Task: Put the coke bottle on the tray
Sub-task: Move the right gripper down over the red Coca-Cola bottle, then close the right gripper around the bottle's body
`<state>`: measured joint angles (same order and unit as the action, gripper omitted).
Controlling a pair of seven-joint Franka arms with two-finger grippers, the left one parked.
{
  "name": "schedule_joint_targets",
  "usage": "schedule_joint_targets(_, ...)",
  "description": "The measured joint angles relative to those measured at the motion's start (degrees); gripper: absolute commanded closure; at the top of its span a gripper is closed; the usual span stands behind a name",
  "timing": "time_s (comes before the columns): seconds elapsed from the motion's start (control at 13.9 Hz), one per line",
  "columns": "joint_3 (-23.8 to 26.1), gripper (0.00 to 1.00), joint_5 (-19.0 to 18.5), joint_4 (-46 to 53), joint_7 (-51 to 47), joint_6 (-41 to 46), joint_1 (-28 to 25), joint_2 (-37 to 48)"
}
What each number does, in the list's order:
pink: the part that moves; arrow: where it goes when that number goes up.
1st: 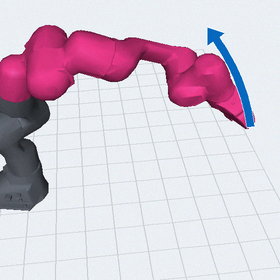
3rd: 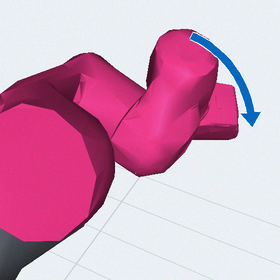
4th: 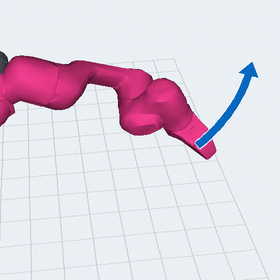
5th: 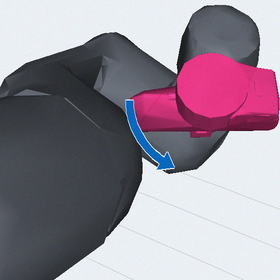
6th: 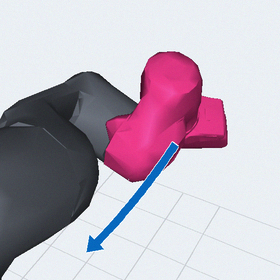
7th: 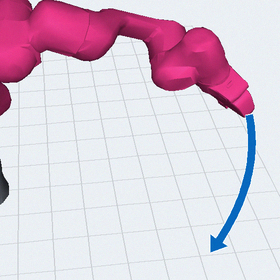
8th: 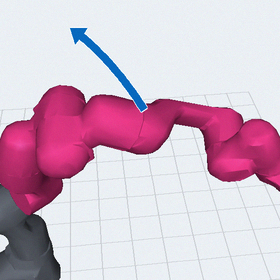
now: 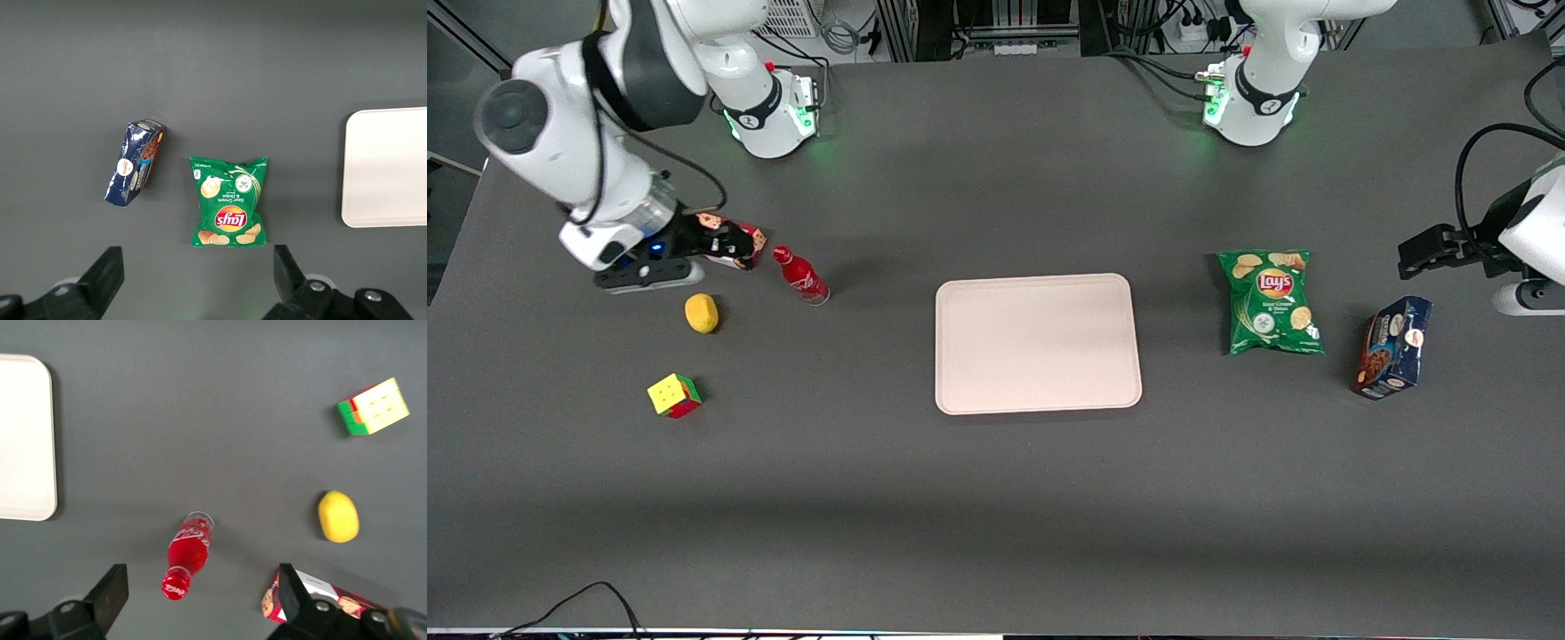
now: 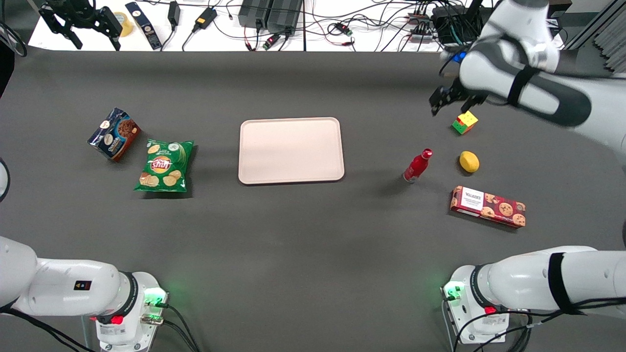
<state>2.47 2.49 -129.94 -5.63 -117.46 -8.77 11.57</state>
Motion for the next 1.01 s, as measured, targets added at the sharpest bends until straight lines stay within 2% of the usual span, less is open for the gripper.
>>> schedule_joint_targets(0.36, 5.73, 0.00, 0.00, -14.19, -4.05, -12.08, 0.00, 3.45)
schedule_joint_targets(1.01, 6.82, 0.00, 0.00, -20.64, -4.41, -20.49, 0.01, 2.48)
